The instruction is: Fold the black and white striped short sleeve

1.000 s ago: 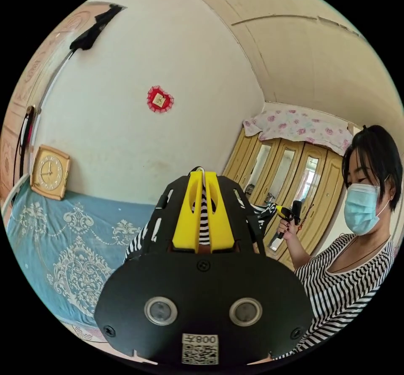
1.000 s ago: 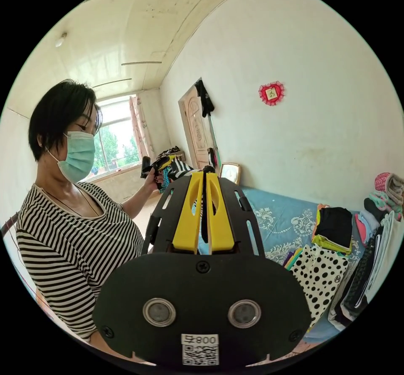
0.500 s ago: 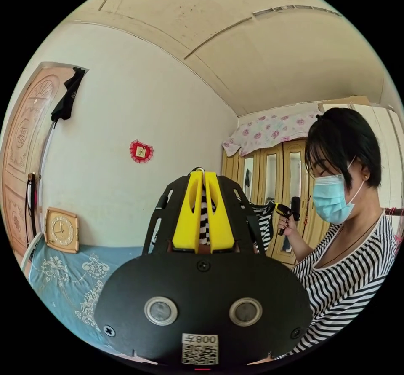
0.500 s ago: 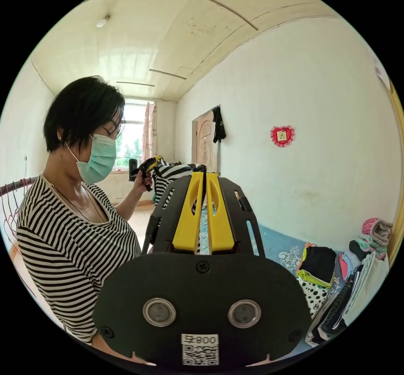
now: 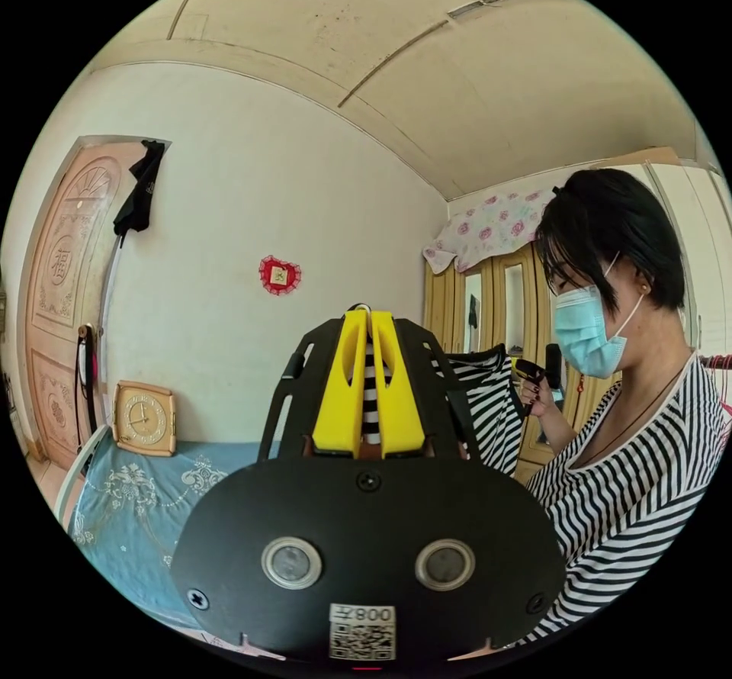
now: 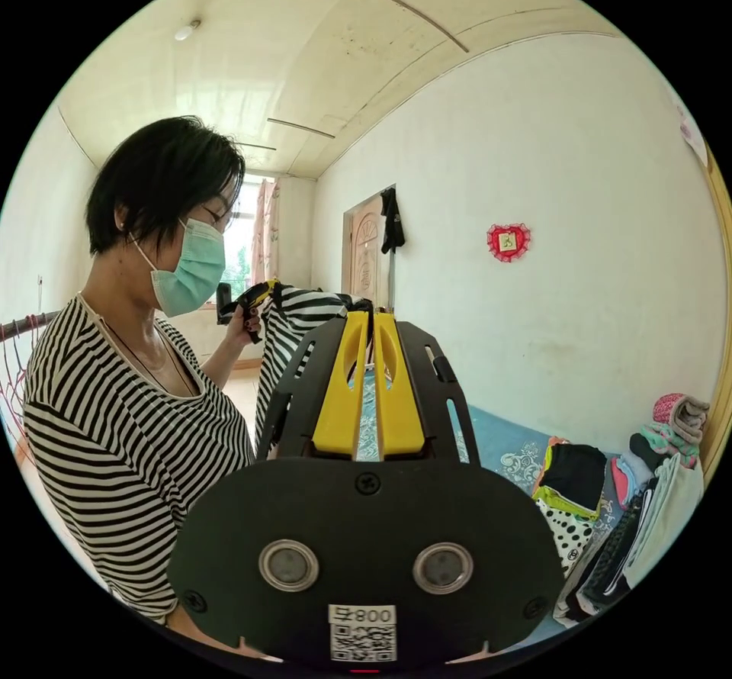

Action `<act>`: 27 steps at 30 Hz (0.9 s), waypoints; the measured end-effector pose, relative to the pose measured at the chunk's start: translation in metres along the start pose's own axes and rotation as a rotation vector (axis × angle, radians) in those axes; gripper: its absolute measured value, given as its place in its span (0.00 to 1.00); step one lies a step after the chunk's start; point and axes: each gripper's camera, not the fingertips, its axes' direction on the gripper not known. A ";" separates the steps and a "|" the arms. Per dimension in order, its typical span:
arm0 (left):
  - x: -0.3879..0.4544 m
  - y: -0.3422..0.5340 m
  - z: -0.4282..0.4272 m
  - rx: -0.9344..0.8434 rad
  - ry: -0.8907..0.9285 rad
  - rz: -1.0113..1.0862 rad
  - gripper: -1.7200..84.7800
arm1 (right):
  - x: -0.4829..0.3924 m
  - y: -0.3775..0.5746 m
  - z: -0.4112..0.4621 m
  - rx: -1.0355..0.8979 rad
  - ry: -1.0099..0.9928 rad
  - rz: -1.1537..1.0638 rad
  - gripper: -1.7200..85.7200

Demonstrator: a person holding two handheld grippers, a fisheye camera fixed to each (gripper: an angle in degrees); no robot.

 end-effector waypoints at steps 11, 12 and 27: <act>-0.220 0.017 0.209 -0.249 -0.088 -0.084 0.03 | 0.237 0.040 0.151 -0.211 0.141 0.108 0.03; -0.257 0.030 0.244 -0.304 -0.111 -0.108 0.03 | 0.257 0.045 0.166 -0.233 0.150 0.118 0.03; -0.720 0.372 0.547 -0.969 -0.288 -0.679 0.09 | 0.772 0.398 0.556 -0.955 0.291 0.746 0.02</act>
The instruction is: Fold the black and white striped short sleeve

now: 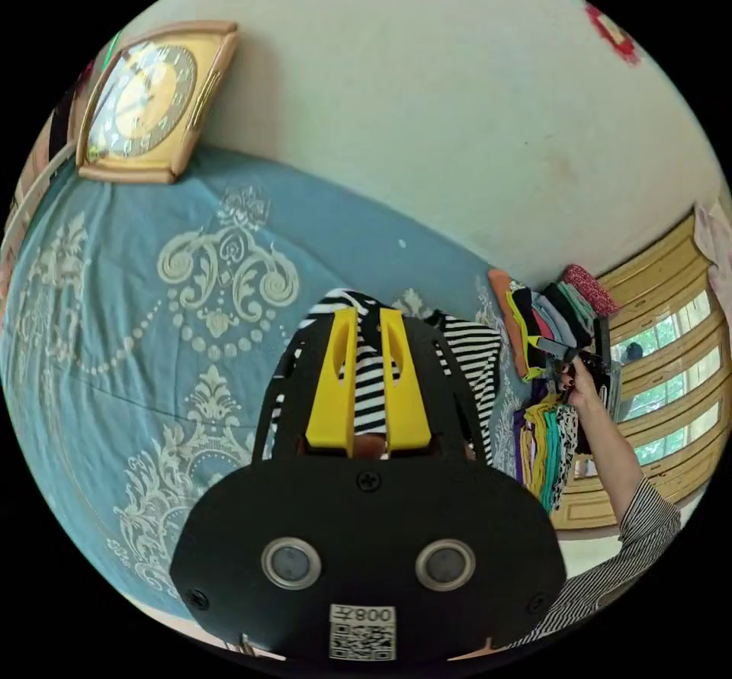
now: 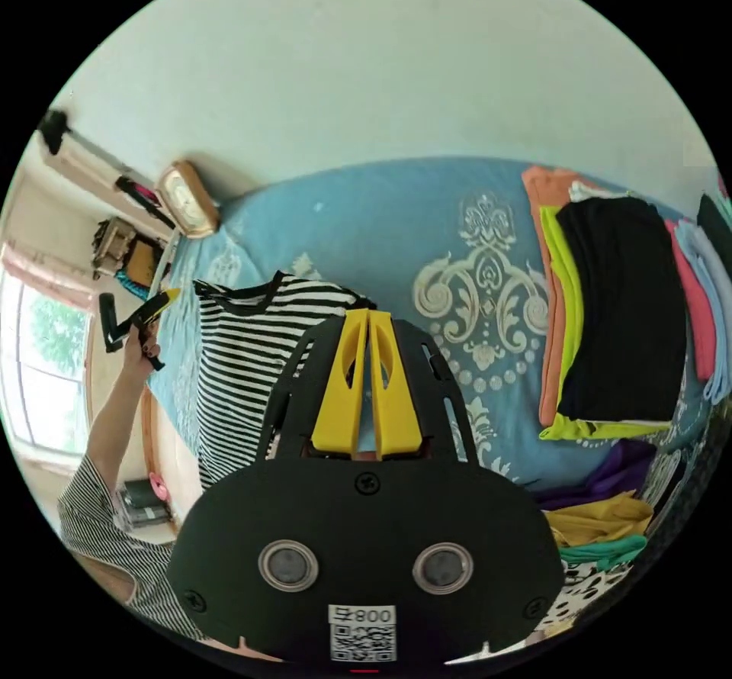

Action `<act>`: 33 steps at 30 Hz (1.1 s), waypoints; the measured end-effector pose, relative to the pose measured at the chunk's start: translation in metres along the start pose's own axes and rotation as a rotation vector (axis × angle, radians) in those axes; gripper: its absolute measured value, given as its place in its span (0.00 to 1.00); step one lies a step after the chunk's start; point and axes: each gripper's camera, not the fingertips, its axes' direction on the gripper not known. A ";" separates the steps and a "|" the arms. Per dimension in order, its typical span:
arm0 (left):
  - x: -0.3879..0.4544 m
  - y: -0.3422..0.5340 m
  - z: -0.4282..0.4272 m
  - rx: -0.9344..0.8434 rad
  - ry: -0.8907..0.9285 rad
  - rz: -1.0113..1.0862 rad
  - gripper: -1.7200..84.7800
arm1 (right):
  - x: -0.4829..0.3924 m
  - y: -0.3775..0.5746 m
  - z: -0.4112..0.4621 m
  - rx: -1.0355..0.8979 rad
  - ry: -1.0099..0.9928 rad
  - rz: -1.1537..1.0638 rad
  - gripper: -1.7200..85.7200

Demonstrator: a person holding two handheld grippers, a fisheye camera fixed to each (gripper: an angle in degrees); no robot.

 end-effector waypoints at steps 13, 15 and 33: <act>-0.188 0.218 -0.128 -0.172 0.151 -0.153 0.12 | 0.068 0.209 0.060 -0.157 -0.088 -0.072 0.09; -0.208 0.269 -0.158 -0.181 0.163 -0.232 0.13 | 0.075 0.260 0.055 -0.198 -0.087 -0.035 0.10; -0.301 0.287 -0.230 -0.241 0.271 -0.393 0.07 | 0.170 0.392 0.070 -0.328 -0.135 0.191 0.11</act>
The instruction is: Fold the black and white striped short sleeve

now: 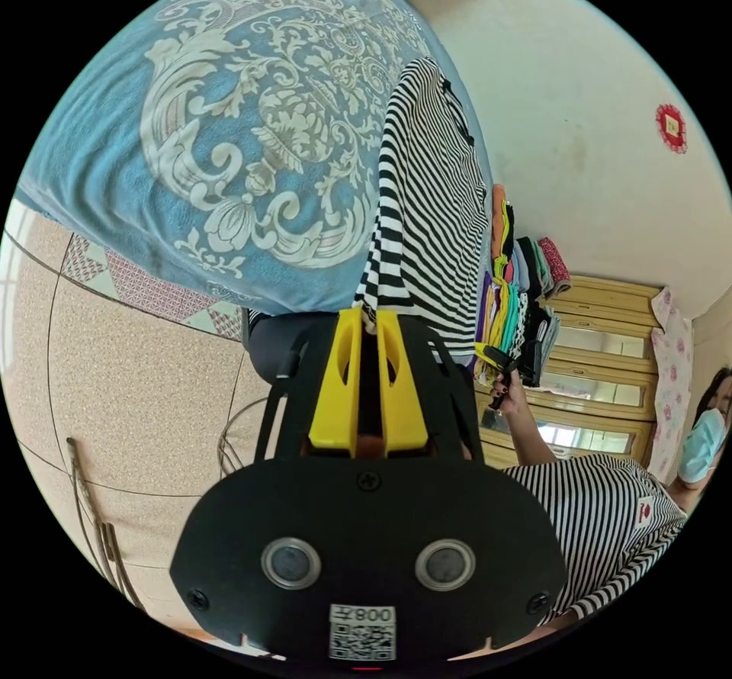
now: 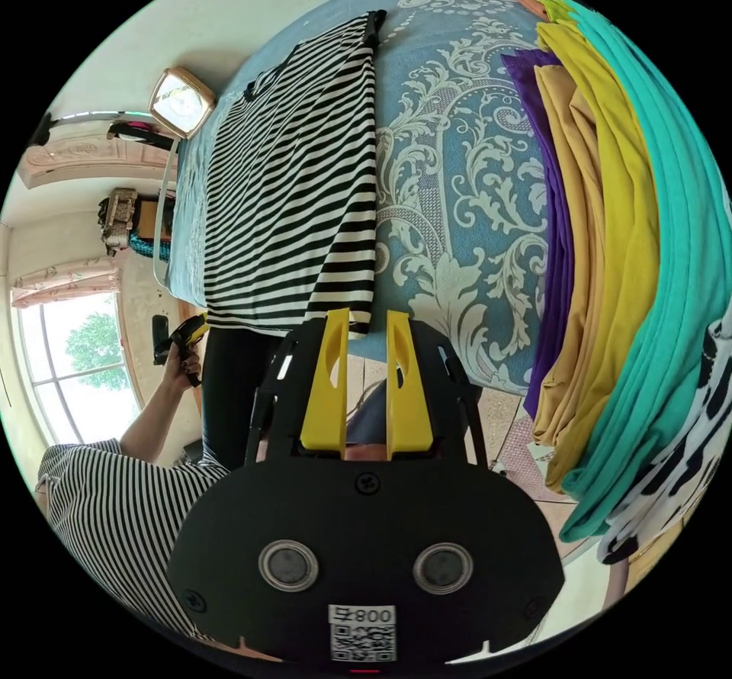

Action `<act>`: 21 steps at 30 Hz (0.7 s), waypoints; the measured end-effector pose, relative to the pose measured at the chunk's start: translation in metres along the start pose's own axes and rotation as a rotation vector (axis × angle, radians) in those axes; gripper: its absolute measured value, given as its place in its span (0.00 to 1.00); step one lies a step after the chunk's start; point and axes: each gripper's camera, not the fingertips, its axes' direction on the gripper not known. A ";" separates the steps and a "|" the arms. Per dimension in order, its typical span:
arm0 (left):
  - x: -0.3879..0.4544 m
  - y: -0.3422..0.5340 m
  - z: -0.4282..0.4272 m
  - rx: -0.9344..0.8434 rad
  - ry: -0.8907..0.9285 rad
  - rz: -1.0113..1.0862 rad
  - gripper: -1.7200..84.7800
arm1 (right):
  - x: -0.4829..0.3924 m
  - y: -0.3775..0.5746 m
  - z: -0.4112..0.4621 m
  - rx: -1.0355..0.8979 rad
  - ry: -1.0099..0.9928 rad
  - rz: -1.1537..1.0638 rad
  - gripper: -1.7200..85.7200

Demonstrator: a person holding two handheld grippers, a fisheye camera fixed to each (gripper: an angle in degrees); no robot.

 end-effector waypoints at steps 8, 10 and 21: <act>-0.014 0.017 -0.110 0.137 0.079 -0.003 0.05 | 0.027 0.025 -0.009 0.026 -0.048 0.035 0.11; -0.017 0.018 -0.130 0.159 0.098 -0.013 0.05 | 0.030 0.031 -0.012 0.029 -0.049 0.039 0.11; -0.044 0.033 -0.200 0.259 0.151 -0.138 0.05 | 0.013 0.076 -0.022 0.070 0.006 0.029 0.12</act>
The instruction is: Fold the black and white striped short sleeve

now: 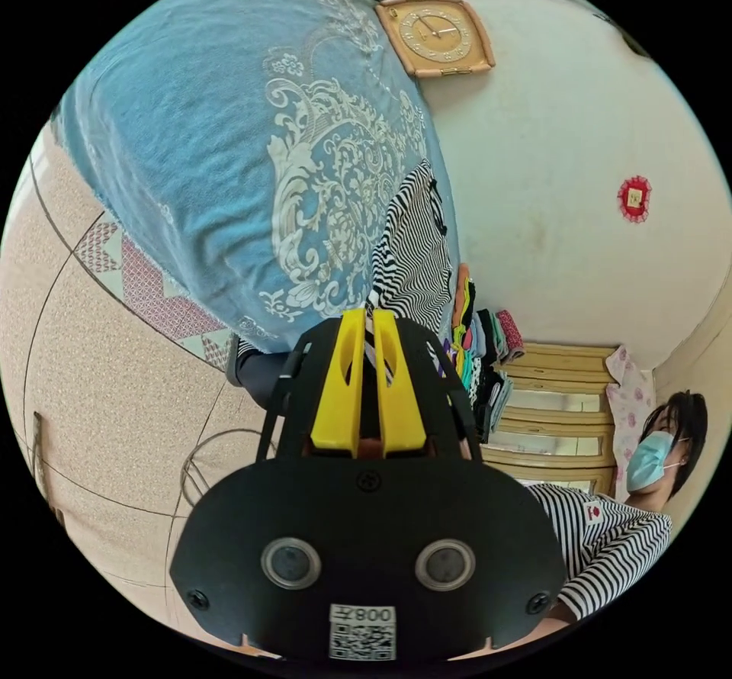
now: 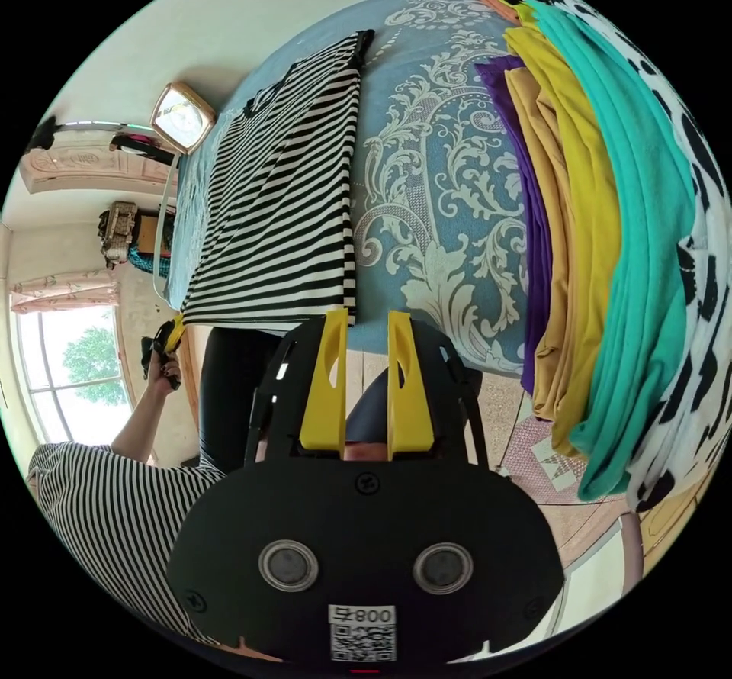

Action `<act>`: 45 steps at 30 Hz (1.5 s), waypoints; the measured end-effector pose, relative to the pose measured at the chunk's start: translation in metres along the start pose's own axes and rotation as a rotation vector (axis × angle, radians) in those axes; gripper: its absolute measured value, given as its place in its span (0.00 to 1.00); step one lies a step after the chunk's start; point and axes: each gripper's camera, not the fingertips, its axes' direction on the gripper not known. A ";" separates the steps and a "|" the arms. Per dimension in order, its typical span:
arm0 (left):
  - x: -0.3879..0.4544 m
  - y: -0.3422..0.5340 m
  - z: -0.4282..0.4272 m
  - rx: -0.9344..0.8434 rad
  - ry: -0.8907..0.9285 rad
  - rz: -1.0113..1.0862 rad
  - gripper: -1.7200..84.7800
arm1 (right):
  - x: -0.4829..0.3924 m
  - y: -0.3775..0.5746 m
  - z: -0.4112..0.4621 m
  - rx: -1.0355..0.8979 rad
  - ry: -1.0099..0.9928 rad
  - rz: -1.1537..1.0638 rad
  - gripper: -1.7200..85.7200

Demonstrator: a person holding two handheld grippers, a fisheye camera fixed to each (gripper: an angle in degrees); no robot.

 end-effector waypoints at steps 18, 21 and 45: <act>0.036 0.061 -0.025 -0.066 -0.010 0.042 0.04 | -0.097 0.042 0.021 -0.050 0.209 -0.109 0.10; 0.047 0.076 -0.024 -0.081 -0.015 0.065 0.04 | -0.113 0.050 0.020 -0.063 0.252 -0.123 0.08; 0.544 -0.014 -0.086 0.196 0.247 0.847 0.04 | -0.307 -0.045 -0.504 0.640 0.000 -0.449 0.03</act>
